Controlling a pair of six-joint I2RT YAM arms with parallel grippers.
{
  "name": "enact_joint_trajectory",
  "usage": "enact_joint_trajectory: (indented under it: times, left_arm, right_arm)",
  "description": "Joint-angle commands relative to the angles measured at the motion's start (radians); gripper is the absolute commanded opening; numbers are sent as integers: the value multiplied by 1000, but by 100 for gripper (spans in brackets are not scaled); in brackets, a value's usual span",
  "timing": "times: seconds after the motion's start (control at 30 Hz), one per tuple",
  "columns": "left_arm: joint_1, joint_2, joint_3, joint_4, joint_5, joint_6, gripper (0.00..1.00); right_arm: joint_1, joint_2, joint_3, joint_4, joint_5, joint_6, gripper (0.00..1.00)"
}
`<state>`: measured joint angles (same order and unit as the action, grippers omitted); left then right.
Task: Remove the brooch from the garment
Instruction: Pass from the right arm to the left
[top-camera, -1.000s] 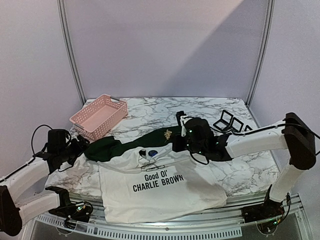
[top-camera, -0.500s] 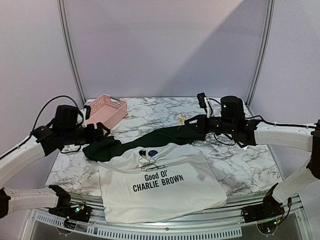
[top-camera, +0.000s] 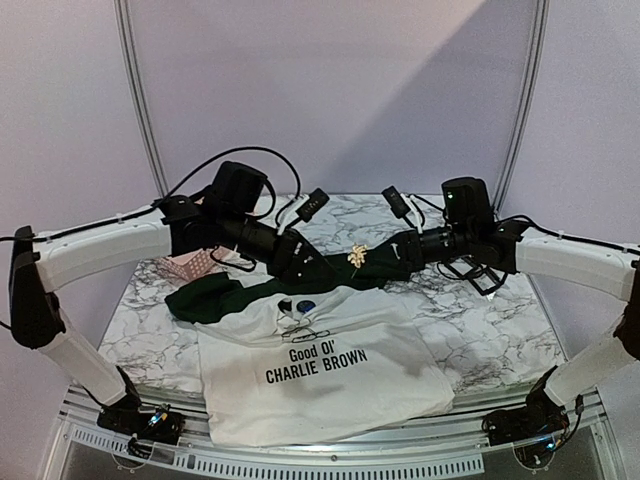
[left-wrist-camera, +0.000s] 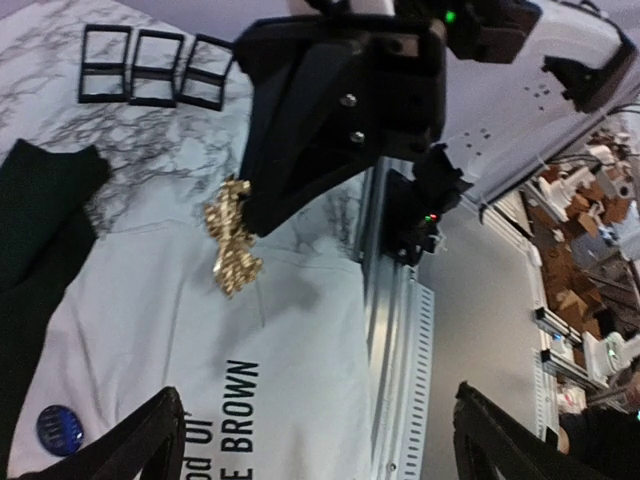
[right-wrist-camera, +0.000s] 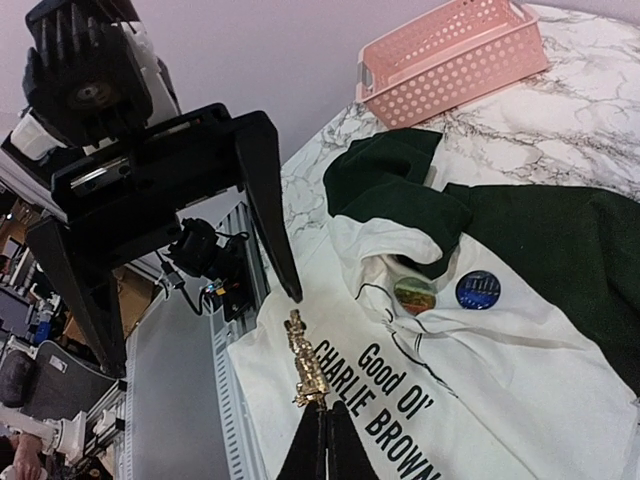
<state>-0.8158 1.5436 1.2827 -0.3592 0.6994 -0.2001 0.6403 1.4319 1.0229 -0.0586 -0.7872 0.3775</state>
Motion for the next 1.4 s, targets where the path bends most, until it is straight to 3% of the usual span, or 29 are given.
enact_joint_trajectory:
  times: [0.0,0.13,0.33,0.43,0.8,1.37]
  left_arm:
    - [-18,40,-11,125,241,5,91]
    - [-19,49,-37,149,253,-14,86]
    - [-21,82,-55,163,195,-43,63]
    - [-22,102,-44,152,177,-48,57]
    - [-22,107,-49,179,173,-74,52]
    - [-22,122,-48,179,180,-84,21]
  right_arm:
    - [30,-16,38,-119,-39,-27,0]
    - [40,-22,47,-134,-32,-32,0]
    - [69,-7,73,-171,-32,-39,0]
    - [73,-2,75,-175,-32,-42,0]
    - [80,2,70,-178,-26,-40,0]
    - [96,40,79,-178,-20,-44,0]
